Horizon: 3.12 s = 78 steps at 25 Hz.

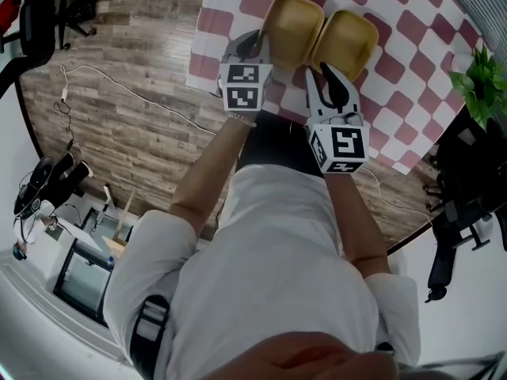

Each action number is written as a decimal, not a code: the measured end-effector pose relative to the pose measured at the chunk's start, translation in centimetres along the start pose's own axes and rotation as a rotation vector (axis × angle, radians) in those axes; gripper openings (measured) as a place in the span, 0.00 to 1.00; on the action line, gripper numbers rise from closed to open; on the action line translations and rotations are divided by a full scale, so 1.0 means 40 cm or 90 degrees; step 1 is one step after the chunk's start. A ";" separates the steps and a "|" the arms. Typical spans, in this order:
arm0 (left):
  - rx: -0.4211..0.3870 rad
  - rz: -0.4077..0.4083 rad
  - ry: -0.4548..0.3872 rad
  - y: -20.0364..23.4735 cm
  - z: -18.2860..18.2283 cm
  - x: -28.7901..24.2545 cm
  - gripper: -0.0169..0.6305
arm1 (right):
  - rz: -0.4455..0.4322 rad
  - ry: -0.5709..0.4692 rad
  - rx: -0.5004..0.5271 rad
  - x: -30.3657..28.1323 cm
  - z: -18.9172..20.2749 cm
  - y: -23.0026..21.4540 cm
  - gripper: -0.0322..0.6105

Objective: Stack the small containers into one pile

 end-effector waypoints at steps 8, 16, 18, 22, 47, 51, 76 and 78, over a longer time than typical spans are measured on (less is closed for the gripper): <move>0.032 -0.003 -0.031 0.000 -0.042 0.063 0.09 | -0.007 -0.014 -0.006 0.023 -0.034 0.009 0.21; 0.042 -0.002 -0.077 -0.038 -0.108 0.174 0.09 | -0.009 -0.049 -0.009 0.075 -0.102 0.025 0.21; 0.043 0.000 -0.091 -0.053 -0.127 0.205 0.09 | -0.012 -0.059 -0.007 0.092 -0.121 0.030 0.21; 0.042 -0.003 -0.111 -0.080 -0.157 0.260 0.09 | -0.015 -0.073 -0.003 0.121 -0.149 0.041 0.21; -0.008 0.156 -0.123 -0.344 -0.233 0.223 0.09 | 0.110 -0.078 -0.074 0.256 -0.144 -0.133 0.21; -0.016 0.163 -0.112 -0.356 -0.222 0.208 0.09 | 0.114 -0.067 -0.079 0.256 -0.130 -0.146 0.19; -0.015 0.141 0.009 -0.290 -0.100 0.008 0.09 | 0.109 0.066 -0.136 0.076 0.024 -0.225 0.17; -0.017 0.135 0.015 -0.285 -0.092 -0.005 0.09 | 0.108 0.074 -0.143 0.061 0.037 -0.230 0.17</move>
Point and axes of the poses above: the fingertips, and each gripper's own axes: x backward along the fingers, y to its left, z out of its underside, the point moved 9 cm from there along x, backward along the fingers, and after that the axes turned 8 degrees about z, right-handed, at the moved point
